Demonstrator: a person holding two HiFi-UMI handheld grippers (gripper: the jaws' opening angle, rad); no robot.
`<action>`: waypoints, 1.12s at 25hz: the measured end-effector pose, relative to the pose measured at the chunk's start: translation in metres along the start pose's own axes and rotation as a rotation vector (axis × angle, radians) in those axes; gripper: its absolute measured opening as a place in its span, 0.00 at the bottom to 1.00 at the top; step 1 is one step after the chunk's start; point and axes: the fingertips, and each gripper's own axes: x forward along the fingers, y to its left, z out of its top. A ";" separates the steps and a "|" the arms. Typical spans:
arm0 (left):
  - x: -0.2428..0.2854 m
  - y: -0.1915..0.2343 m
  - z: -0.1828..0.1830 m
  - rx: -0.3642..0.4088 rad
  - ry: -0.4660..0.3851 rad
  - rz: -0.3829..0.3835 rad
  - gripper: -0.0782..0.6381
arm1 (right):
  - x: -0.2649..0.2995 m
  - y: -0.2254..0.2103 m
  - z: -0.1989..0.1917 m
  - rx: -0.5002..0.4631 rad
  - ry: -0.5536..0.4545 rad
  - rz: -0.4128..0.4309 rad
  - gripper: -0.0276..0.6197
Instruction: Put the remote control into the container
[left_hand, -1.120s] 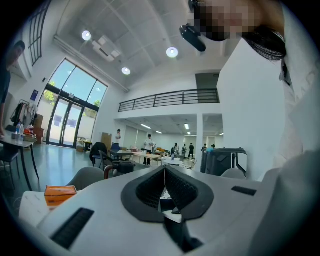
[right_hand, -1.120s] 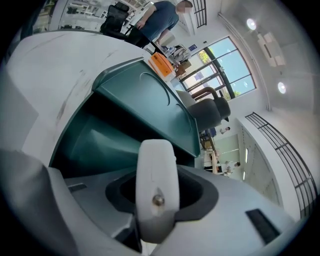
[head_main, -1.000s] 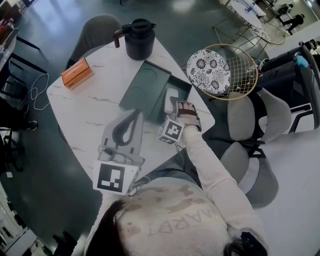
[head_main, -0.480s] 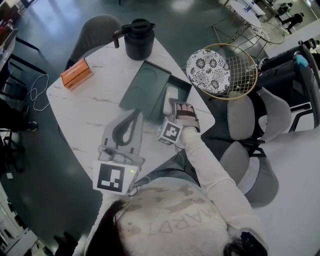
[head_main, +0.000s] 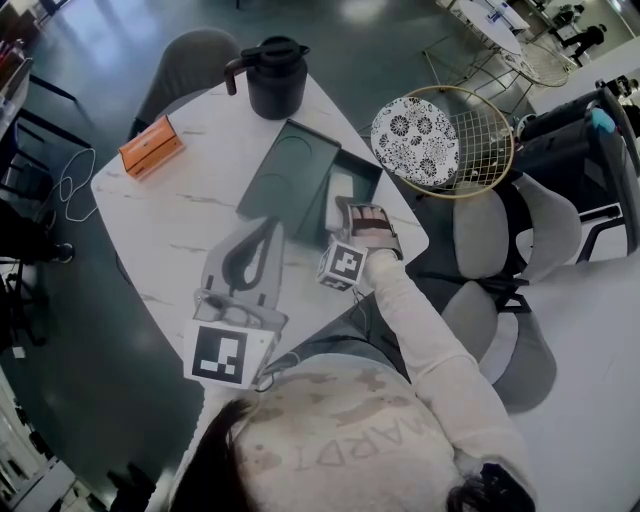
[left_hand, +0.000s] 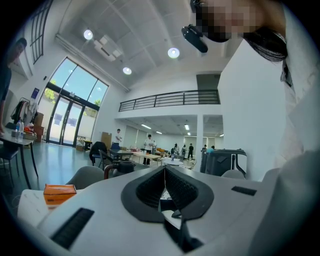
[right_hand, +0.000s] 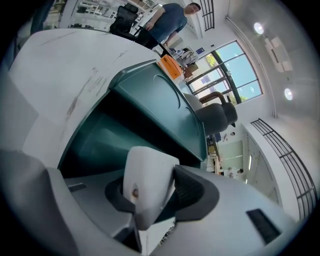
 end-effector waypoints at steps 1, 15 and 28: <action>0.000 0.000 0.000 0.000 0.000 0.000 0.13 | 0.000 0.001 0.000 -0.002 0.000 0.006 0.29; 0.004 -0.007 -0.001 -0.009 0.005 -0.015 0.13 | 0.002 -0.001 0.000 0.024 0.070 0.033 0.31; 0.007 -0.006 -0.003 0.000 0.026 -0.002 0.13 | 0.034 -0.025 0.005 0.044 0.143 -0.034 0.31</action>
